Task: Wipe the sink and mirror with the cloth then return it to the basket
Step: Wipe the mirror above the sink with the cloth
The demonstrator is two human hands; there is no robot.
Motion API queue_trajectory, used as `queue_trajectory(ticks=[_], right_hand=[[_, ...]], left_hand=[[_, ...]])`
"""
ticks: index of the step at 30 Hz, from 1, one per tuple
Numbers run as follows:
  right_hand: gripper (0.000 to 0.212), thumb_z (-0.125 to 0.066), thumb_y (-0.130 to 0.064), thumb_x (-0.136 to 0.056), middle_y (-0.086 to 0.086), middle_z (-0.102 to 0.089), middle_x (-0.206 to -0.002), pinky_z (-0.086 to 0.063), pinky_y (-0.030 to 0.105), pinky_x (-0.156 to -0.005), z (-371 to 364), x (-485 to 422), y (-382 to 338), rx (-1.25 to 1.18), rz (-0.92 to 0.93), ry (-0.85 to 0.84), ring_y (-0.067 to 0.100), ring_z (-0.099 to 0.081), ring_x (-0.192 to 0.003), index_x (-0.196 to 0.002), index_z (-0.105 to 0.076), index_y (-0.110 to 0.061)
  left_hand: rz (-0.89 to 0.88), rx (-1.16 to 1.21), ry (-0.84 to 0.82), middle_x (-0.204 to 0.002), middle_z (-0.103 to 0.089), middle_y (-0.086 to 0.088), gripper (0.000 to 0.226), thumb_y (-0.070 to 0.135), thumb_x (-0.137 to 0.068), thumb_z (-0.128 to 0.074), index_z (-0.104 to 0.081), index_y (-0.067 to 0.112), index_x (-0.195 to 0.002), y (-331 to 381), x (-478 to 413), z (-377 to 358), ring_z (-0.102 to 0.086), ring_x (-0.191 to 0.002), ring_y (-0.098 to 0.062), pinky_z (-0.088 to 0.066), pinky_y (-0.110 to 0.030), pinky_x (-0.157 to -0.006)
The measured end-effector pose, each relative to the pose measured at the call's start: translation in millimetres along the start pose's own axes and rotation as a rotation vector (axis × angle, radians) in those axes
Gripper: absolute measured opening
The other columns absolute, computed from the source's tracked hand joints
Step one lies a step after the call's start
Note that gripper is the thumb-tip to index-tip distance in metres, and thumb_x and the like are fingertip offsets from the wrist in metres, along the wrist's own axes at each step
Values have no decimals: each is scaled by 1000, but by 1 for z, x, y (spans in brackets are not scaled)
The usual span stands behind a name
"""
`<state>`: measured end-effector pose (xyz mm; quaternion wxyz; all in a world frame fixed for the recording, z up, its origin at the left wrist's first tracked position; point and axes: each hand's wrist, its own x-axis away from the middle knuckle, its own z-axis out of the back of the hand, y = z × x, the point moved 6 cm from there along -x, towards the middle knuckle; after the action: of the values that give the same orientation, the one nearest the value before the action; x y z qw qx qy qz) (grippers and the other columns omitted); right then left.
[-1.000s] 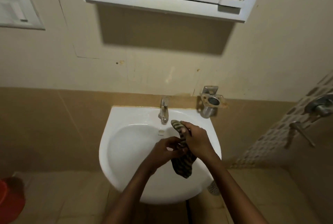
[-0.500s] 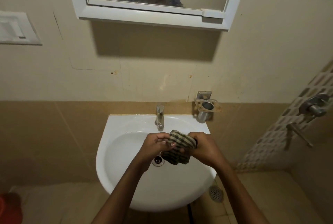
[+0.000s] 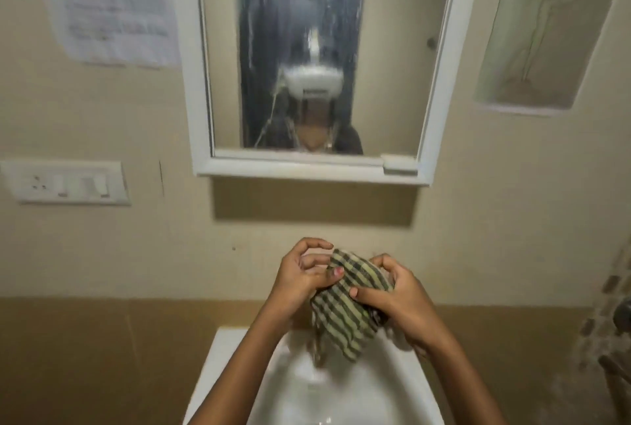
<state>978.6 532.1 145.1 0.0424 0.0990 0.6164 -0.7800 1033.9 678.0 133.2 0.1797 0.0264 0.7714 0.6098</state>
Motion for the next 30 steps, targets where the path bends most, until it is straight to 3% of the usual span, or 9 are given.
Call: queue_trajectory(ticks=[4, 6, 8, 12, 15, 19, 22, 25, 30], right_hand=[[27, -76, -7, -71, -1, -75, -82, -54, 20, -67, 21, -34, -104, 28, 245, 210, 12, -69, -75, -93, -68, -19], [27, -75, -12, -73, -4, -72, -83, -49, 9, -62, 42, -37, -168, 120, 438, 484, 10, -66, -70, -99, -70, -17], [44, -72, -11, -77, -4, -66, -92, -43, 4, -70, 60, -33, -235, 205, 664, 788, 11, -61, -76, -119, -62, -12], [55, -67, -3, -79, 17, -68, -111, -53, 36, -83, 81, -55, -336, 430, 1044, 1277, 32, -69, -90, -131, -51, -8], [53, -65, 8, -74, 17, -66, -116, -56, 43, -76, 102, -93, -392, 493, 1137, 1479, 32, -68, -98, -125, -56, -7], [57, -60, 12, -73, 14, -62, -125, -55, 46, -77, 128, -135, -447, 433, 1025, 1505, 30, -63, -110, -126, -55, -11], [48, -57, 8, -78, 24, -54, -130, -48, 55, -89, 125, -168, -469, 444, 859, 1477, 38, -52, -120, -123, -54, -8], [52, -48, 0, -84, 33, -29, -145, -16, 51, -114, 109, -196, -483, 459, 772, 1337, 44, -24, -137, -135, -37, 1], [54, -42, -1, -88, 30, -22, -149, -4, 48, -116, 94, -206, -498, 419, 805, 1319, 41, -15, -141, -140, -27, 1]], left_hand=[[-297, -153, 140, -87, -68, -6, 35, -10, -74, -69, -59, 9, -101, 111, -38, 14, -65, -62, 2, -54, -11, -63], [-473, -210, 289, -87, -69, 0, 23, -5, -78, -67, -63, 15, -89, 168, -46, 26, -67, -68, 1, -52, -8, -61], [-653, -306, 387, -88, -69, 12, 24, 5, -82, -66, -64, 29, -82, 225, -48, 28, -66, -76, 5, -51, -5, -65], [-891, -527, 498, -86, -63, 20, 18, 11, -86, -64, -64, 28, -92, 318, -61, 20, -60, -76, 14, -43, 6, -64], [-963, -581, 664, -98, -65, 4, 22, 6, -86, -62, -65, 15, -106, 372, -79, 29, -56, -80, 6, -41, 3, -69], [-1005, -547, 813, -114, -68, -9, 30, 3, -87, -58, -64, 12, -115, 422, -99, 47, -62, -100, -18, -49, -26, -85], [-1033, -535, 856, -117, -68, -11, 32, 5, -88, -56, -63, 12, -118, 449, -110, 49, -63, -106, -23, -49, -32, -92], [-1100, -519, 913, -121, -65, -14, 35, 5, -87, -53, -60, 9, -121, 473, -111, 48, -61, -109, -27, -50, -37, -96], [-913, -339, 966, -119, -65, -16, 32, 9, -88, -45, -64, 3, -113, 487, -127, 66, -56, -113, -35, -44, -36, -94]])
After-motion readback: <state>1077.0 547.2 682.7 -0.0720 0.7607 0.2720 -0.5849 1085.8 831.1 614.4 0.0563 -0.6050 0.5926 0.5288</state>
